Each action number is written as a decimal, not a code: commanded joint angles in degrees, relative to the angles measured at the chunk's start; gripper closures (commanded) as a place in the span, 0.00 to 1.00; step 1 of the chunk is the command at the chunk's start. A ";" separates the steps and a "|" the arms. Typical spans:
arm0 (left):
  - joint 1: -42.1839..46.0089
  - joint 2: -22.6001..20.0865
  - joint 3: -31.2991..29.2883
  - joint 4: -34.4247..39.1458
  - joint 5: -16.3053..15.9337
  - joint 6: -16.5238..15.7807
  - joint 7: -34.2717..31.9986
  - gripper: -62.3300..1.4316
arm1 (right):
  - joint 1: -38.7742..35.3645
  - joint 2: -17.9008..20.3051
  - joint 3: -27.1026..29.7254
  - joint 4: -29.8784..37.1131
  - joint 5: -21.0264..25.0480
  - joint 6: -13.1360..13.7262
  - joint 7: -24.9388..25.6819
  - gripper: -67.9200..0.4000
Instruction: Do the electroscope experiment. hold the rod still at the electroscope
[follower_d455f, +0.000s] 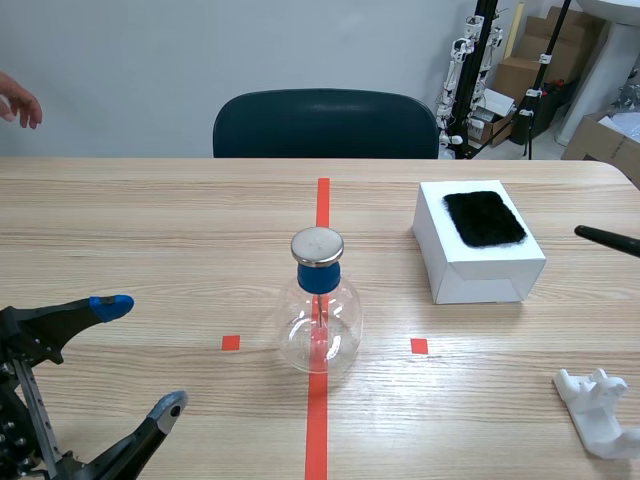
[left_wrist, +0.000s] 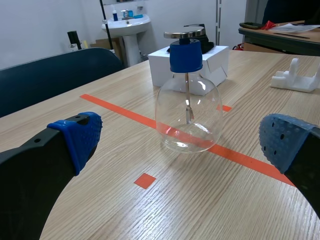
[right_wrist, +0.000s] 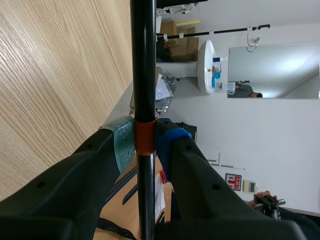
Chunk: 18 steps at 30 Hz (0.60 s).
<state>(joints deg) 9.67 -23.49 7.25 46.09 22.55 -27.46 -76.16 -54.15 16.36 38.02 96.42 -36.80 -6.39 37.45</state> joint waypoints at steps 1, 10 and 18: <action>-0.15 -0.07 -0.09 0.33 -0.44 0.07 -0.81 0.00 | -0.13 0.31 0.66 0.52 1.53 -0.63 0.04 0.99; -0.15 -0.07 -0.09 0.33 -0.44 0.07 -0.81 0.00 | 0.09 1.01 0.66 1.64 2.78 -5.18 -0.50 0.99; -0.15 -0.07 -0.09 0.33 -0.44 0.07 -0.81 0.00 | 1.18 4.87 -0.15 11.10 3.69 -4.70 -6.16 0.99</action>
<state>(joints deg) 9.67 -23.49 7.25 46.09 22.55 -27.46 -76.16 -53.84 19.57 38.00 105.14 -34.09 -10.26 32.12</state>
